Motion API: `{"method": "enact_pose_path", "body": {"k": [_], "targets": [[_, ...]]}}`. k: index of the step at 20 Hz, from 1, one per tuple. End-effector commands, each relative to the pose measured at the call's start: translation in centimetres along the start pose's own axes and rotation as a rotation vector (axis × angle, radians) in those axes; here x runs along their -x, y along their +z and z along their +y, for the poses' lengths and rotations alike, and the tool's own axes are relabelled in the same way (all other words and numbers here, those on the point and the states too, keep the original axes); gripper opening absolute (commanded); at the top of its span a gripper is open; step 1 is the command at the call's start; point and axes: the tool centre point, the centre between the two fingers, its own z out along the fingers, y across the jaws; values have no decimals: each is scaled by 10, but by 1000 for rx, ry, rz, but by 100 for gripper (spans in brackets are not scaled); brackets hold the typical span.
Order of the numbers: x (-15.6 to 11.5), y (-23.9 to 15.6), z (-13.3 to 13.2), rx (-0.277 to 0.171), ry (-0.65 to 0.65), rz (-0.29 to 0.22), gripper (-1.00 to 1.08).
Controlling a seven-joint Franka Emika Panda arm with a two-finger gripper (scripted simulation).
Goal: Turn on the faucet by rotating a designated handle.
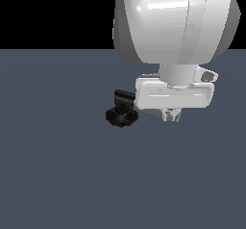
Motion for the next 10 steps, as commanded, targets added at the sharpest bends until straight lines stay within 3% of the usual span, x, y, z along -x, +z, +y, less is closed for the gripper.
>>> {"method": "enact_pose_path", "body": {"k": [1, 10], "targets": [[-14, 0, 0, 1, -18, 7, -100], [-37, 1, 23, 1, -14, 6, -100]]}}
